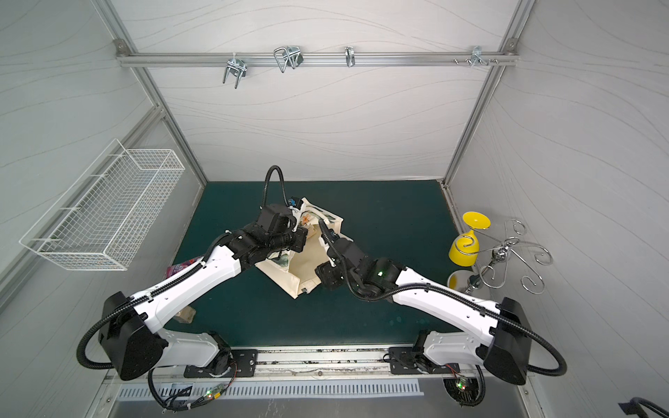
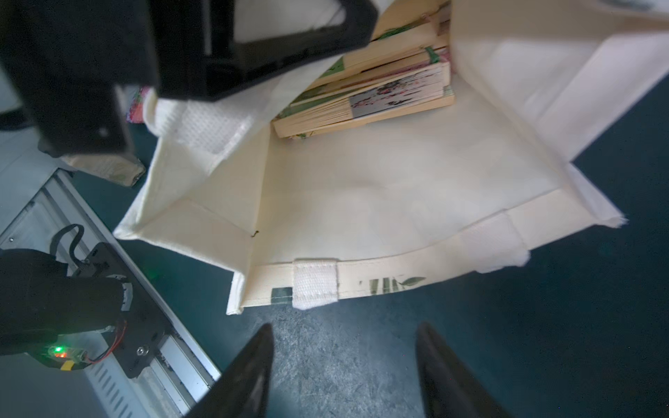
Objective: Take out the folding fans from the tote bags
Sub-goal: Adjust the canvas bag at the center of the board, then pick up the folding fan from the canvas bag.
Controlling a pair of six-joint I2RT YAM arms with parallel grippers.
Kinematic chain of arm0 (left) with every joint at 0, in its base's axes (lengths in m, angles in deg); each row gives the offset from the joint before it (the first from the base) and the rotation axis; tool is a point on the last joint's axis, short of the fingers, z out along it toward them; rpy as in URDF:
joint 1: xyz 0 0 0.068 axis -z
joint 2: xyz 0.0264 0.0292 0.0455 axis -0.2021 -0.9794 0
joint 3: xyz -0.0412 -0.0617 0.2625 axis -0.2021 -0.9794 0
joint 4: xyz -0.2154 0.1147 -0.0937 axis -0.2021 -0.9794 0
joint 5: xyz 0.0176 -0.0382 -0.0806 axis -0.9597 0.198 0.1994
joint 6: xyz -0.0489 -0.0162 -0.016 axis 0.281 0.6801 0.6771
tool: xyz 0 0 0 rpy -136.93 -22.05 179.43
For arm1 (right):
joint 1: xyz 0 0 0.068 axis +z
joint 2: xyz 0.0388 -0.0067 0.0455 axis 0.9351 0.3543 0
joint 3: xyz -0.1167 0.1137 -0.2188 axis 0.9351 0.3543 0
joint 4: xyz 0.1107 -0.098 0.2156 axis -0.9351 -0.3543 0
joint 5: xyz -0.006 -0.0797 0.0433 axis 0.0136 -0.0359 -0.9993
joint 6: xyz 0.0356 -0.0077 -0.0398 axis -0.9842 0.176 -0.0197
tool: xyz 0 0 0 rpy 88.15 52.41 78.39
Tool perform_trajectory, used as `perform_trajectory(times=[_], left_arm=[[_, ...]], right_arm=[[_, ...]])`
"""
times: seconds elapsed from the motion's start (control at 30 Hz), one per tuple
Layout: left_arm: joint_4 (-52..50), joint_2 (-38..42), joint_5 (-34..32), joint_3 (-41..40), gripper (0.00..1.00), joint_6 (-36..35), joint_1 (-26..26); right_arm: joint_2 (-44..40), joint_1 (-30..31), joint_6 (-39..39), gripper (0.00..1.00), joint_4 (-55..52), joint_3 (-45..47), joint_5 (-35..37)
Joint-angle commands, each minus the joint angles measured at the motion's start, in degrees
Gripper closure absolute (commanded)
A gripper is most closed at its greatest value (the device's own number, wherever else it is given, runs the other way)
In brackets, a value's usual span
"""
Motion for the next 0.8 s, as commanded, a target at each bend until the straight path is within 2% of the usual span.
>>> perform_trajectory(times=[0.0,0.07,0.2,0.43,0.53,0.7,0.77], left_arm=[[4.39,0.92,-1.03,0.79,1.00,4.24,0.32],[4.29,1.83,-1.87,0.62,1.00,4.54,0.23],[4.28,3.06,-3.18,-0.03,1.00,4.75,0.23],[4.04,4.61,-3.37,-0.29,1.00,5.62,-0.27],[5.23,6.15,1.33,-1.40,1.00,6.47,-1.94],[11.18,9.31,14.63,-4.40,1.00,7.72,-5.34],[12.43,9.99,17.31,-4.87,1.00,7.19,-5.48]], right_arm=[[3.27,0.31,-2.99,0.43,7.60,1.42,0.04],[5.21,0.31,-3.37,0.44,11.09,1.61,-0.69],[10.48,0.07,-4.70,0.53,16.51,0.31,-0.84],[21.68,-3.09,-9.77,0.54,20.05,-5.06,-3.73],[25.33,-4.22,-13.14,0.53,20.95,-6.60,-3.11],[29.42,-5.98,-17.73,0.48,21.88,-7.34,-2.54],[30.31,-6.81,-19.63,0.45,21.67,-7.32,-2.25]])
